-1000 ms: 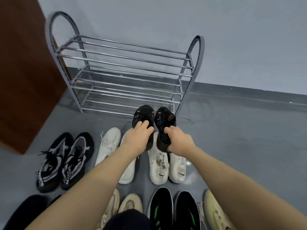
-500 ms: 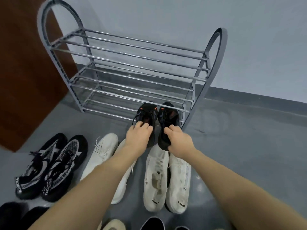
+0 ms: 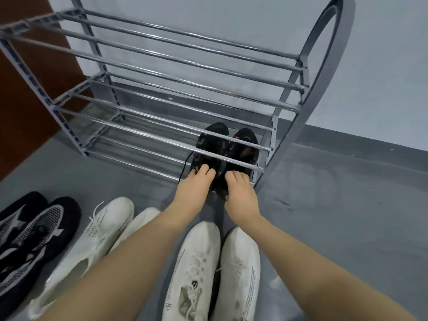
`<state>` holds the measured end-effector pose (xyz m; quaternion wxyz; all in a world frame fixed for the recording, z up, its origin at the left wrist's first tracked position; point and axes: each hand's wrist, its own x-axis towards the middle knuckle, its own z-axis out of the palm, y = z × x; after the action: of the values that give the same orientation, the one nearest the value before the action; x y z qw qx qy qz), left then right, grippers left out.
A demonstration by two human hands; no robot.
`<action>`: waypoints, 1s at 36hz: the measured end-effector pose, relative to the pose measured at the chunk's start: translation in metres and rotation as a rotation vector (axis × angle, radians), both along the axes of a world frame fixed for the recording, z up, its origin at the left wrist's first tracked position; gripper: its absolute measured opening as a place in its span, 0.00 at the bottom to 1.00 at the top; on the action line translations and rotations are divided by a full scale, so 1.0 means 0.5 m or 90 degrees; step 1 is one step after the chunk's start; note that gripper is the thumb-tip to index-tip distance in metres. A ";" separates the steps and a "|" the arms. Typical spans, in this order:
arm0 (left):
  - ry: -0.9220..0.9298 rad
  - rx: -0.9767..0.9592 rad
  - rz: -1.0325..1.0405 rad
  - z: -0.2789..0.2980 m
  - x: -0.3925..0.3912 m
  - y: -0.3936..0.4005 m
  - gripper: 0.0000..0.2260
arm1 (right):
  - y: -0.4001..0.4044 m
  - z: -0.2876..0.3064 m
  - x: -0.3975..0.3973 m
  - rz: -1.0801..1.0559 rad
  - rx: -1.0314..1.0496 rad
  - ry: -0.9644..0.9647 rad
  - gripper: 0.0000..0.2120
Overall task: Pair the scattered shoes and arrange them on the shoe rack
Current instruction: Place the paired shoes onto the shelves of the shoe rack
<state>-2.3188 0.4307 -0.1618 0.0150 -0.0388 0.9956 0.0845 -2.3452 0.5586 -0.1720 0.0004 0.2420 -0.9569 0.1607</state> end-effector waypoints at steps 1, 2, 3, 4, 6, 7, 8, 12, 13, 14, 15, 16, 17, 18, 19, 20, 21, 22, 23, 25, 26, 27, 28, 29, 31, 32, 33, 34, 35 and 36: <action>-0.002 0.004 0.000 -0.008 -0.011 0.004 0.18 | -0.002 -0.005 -0.006 -0.008 -0.013 -0.005 0.23; -0.003 0.007 0.001 -0.018 -0.022 0.006 0.17 | -0.004 -0.010 -0.010 -0.012 -0.022 -0.008 0.23; -0.002 0.009 0.004 -0.029 -0.033 0.008 0.17 | -0.005 -0.018 -0.015 -0.013 -0.025 -0.014 0.24; -0.002 0.010 0.008 -0.037 -0.040 0.007 0.17 | -0.005 -0.025 -0.018 -0.015 -0.029 -0.020 0.24; -0.003 0.009 0.012 -0.048 -0.051 0.003 0.19 | -0.005 -0.036 -0.020 -0.019 -0.036 -0.028 0.24; -0.001 0.010 0.014 -0.053 -0.054 0.001 0.20 | -0.005 -0.041 -0.021 -0.018 -0.038 -0.030 0.24; 0.000 0.013 0.015 -0.056 -0.057 -0.001 0.21 | -0.006 -0.046 -0.021 -0.018 -0.038 -0.031 0.24; 0.002 0.039 0.008 -0.066 -0.064 0.000 0.25 | -0.003 -0.058 -0.020 -0.020 -0.036 -0.051 0.23; 0.000 0.041 0.001 -0.069 -0.064 0.003 0.24 | 0.000 -0.060 -0.022 -0.025 -0.036 -0.065 0.23; -0.005 0.043 -0.004 -0.072 -0.064 0.007 0.24 | 0.002 -0.062 -0.025 -0.033 -0.040 -0.080 0.22; -0.009 0.047 -0.007 -0.075 -0.065 0.009 0.24 | 0.005 -0.064 -0.029 -0.043 -0.046 -0.093 0.22; -0.013 0.055 -0.008 -0.078 -0.066 0.011 0.24 | 0.006 -0.064 -0.033 -0.052 -0.050 -0.102 0.22; -0.017 0.065 -0.007 -0.080 -0.067 0.013 0.24 | 0.007 -0.065 -0.037 -0.057 -0.048 -0.108 0.23; -0.019 0.073 -0.005 -0.082 -0.068 0.012 0.24 | 0.006 -0.063 -0.040 -0.056 -0.042 -0.112 0.24; -0.022 0.079 -0.005 -0.084 -0.069 0.011 0.24 | 0.004 -0.063 -0.041 -0.052 -0.032 -0.115 0.24; -0.023 0.084 -0.006 -0.085 -0.069 0.010 0.25 | 0.002 -0.061 -0.041 -0.051 -0.019 -0.113 0.24; -0.025 0.091 -0.010 -0.087 -0.068 0.009 0.25 | 0.000 -0.059 -0.039 -0.052 -0.006 -0.112 0.25; -0.025 0.095 -0.013 -0.088 -0.065 0.007 0.25 | -0.002 -0.057 -0.037 -0.055 0.006 -0.110 0.25; -0.025 0.098 -0.015 -0.088 -0.062 0.006 0.25 | -0.004 -0.054 -0.035 -0.058 0.018 -0.107 0.25; -0.024 0.094 -0.015 -0.088 -0.054 0.005 0.27 | -0.004 -0.051 -0.031 -0.062 0.042 -0.091 0.25; -0.020 0.087 -0.012 -0.087 -0.049 0.005 0.28 | -0.003 -0.048 -0.029 -0.062 0.051 -0.076 0.24; -0.014 0.082 -0.006 -0.085 -0.043 0.005 0.31 | -0.001 -0.044 -0.026 -0.063 0.055 -0.060 0.23; -0.006 0.080 0.001 -0.080 -0.036 0.005 0.33 | 0.001 -0.040 -0.022 -0.066 0.055 -0.047 0.22; 0.007 0.080 0.005 -0.072 -0.029 0.006 0.34 | 0.003 -0.034 -0.016 -0.071 0.054 -0.039 0.22; 0.034 0.083 0.013 -0.049 -0.011 0.008 0.33 | 0.005 -0.016 0.001 -0.081 0.057 -0.044 0.23; 0.044 0.087 0.021 -0.033 -0.001 0.009 0.31 | 0.005 -0.003 0.012 -0.089 0.062 -0.053 0.24; 0.053 0.090 0.030 -0.016 0.010 0.010 0.29 | 0.006 0.011 0.022 -0.094 0.069 -0.059 0.24; 0.060 0.090 0.035 0.002 0.021 0.010 0.27 | 0.007 0.027 0.031 -0.096 0.083 -0.058 0.24; 0.061 0.087 0.038 0.023 0.032 0.011 0.24 | 0.009 0.046 0.040 -0.094 0.101 -0.053 0.23; 0.056 0.083 0.040 0.046 0.044 0.011 0.22 | 0.010 0.067 0.048 -0.090 0.116 -0.049 0.22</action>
<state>-2.2970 0.4363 -0.1386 -0.0291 -0.0654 0.9859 0.1510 -2.3210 0.5638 -0.1386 -0.0472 0.1663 -0.9815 0.0822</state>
